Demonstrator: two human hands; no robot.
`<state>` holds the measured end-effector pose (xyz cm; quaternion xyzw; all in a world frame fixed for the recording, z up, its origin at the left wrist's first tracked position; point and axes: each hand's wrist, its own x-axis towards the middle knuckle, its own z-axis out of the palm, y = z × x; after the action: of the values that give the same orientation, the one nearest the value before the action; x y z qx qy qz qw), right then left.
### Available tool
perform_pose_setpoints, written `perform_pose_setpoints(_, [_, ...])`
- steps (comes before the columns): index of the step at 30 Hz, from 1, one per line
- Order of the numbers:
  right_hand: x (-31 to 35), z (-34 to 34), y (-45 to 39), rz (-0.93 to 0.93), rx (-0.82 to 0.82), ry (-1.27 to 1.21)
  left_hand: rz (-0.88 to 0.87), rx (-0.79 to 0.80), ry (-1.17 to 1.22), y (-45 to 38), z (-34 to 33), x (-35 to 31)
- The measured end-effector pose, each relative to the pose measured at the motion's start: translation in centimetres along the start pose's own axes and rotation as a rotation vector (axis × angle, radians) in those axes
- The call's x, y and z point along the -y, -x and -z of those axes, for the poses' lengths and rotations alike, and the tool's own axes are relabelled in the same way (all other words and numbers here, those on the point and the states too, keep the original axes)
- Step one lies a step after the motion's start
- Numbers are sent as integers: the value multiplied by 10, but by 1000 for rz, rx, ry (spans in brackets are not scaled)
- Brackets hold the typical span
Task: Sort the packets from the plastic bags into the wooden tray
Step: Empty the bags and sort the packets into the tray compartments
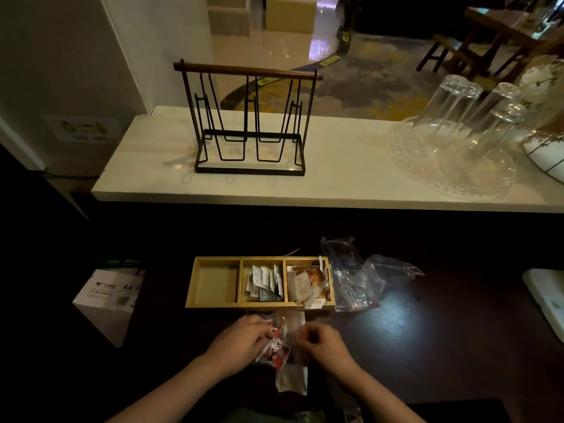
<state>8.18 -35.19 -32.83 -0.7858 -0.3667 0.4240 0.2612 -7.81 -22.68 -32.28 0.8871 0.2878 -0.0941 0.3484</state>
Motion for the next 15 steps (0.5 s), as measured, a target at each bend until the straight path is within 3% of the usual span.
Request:
perform_pose_setpoints(4, [28,-6,-11,75,6,37,100,-51,290,2,6,-15])
perform_pose_setpoints(8, [54,-22,-18,108,28,23,332,-160,682,4,11,-24])
perform_pose_setpoints(15, [69,-40,-22,102,-71,-48,433,-263,812,9,18,-15])
